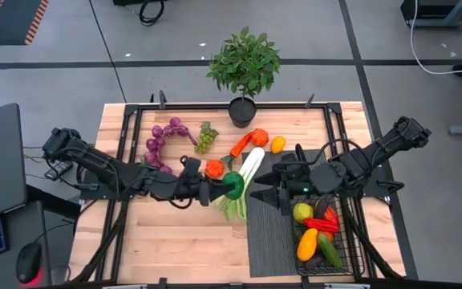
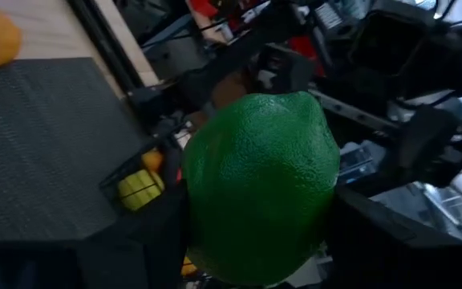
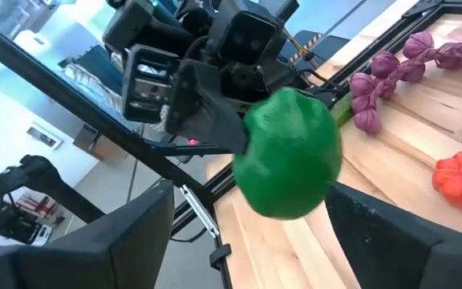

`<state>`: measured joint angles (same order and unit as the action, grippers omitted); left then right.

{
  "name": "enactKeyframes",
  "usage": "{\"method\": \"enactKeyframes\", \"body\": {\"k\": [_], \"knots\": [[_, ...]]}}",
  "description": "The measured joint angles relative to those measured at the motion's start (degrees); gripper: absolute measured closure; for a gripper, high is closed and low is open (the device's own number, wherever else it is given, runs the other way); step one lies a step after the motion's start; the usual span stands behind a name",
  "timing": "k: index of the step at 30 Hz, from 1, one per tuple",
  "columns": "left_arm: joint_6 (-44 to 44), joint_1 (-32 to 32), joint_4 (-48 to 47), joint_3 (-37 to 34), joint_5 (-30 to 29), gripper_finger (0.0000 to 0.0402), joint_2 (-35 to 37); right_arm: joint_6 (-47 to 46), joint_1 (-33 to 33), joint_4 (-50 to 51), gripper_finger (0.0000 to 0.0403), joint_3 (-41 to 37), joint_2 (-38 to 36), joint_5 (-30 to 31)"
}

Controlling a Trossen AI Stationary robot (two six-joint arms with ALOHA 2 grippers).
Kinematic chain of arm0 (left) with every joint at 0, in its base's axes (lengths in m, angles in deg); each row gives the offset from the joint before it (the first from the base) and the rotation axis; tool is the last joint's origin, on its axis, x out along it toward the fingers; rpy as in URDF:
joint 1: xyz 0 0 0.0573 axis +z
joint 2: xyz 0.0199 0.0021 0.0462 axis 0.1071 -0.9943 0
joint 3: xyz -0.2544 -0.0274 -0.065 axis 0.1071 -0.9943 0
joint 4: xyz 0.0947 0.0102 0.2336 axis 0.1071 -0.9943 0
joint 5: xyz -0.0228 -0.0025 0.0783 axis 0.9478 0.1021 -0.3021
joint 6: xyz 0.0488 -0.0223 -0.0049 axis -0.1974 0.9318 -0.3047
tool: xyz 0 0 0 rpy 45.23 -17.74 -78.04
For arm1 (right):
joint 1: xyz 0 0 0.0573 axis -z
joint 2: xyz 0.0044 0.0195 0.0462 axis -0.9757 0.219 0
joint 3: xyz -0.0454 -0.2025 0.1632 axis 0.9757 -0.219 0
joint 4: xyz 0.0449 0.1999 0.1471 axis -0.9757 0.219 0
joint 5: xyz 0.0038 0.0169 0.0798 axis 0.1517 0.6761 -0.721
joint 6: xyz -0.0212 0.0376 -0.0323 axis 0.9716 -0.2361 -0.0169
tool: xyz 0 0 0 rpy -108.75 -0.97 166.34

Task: Build produce basket
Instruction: Put the lime into the black wire basket

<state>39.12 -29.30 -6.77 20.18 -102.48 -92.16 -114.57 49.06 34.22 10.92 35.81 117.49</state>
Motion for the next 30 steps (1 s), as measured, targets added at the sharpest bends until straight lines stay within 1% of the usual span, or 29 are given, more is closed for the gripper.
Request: {"method": "enactKeyframes", "body": {"k": [6, 11, 17, 23, 26, 30], "knots": [[1.5, 0.9, 5.0, 0.0, 0.0, 0.0154, 0.0, 3.2, 0.0, -0.3, 0.0069, 0.0, 0.0, 0.0], [3.5, 1.2, 4.9, 0.0, 0.0, 0.015, 0.0, 7.0, 0.1, -0.2, 0.0068, 0.0, 0.0, 0.6], [8.1, 1.8, 5.0, 0.0, -0.2, 0.015, 0.0, 12.0, 1.1, -0.2, 0.0053, 0.0, 0.0, 1.5], [18.9, 3.6, 5.3, 0.0, -0.3, 0.0145, 0.0, 23.1, 1.8, -0.2, 0.0042, 0.0, 0.0, 4.8], [20.6, 4.5, 6.4, 0.0, -0.4, 0.0144, 0.0, 26.0, 2.2, -0.2, 0.0041, 0.0, 0.0, 7.5], [20.5, 5.8, 9.0, 0.0, -0.4, 0.0144, 0.0, 26.8, 3.1, -0.3, 0.0041, 0.0, 0.2, 8.1]]}}
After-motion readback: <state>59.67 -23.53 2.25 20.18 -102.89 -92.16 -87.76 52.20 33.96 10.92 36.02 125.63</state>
